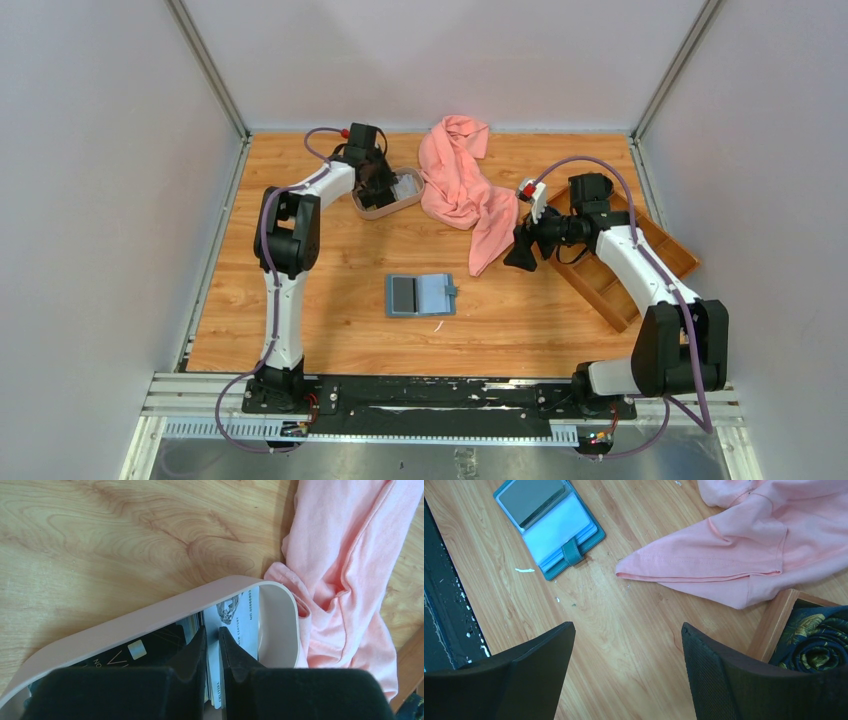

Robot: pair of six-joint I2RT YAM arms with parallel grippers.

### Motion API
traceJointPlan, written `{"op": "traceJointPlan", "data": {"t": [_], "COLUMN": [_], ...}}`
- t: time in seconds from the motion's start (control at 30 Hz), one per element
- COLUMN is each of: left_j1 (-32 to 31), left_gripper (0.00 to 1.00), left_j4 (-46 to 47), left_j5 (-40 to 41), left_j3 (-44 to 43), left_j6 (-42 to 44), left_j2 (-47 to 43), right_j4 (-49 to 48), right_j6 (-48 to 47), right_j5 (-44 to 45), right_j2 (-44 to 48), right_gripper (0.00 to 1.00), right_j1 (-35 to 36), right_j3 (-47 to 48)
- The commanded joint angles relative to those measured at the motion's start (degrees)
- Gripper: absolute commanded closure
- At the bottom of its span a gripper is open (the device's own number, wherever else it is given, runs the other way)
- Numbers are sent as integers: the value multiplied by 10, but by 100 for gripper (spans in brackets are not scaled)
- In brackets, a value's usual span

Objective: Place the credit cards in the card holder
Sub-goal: Pick up the credit card from the storage box.

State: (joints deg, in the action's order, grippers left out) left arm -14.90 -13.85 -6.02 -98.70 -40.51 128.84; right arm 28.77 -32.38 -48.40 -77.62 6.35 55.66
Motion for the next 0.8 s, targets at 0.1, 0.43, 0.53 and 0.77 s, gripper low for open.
{"op": "traceJointPlan", "data": {"t": [0.1, 0.43, 0.53, 0.77], "left_j1": [3, 30, 37, 54], "left_gripper": [100, 100, 100, 100], "left_j4": [-5, 62, 77, 136], "left_j5": [-12, -78, -97, -146], "left_j3": [12, 67, 78, 114], "left_j6": [7, -13, -19, -45], "left_j2": [-24, -57, -58, -68], "right_j4": [20, 20, 20, 20], "right_j6": [4, 3, 3, 3], "right_j5": [-9, -9, -9, -8], "right_j2": [4, 0, 0, -3], "right_gripper": [19, 19, 19, 19], "right_j1": [-7, -7, -7, -7], "right_j3": [13, 13, 13, 12]}}
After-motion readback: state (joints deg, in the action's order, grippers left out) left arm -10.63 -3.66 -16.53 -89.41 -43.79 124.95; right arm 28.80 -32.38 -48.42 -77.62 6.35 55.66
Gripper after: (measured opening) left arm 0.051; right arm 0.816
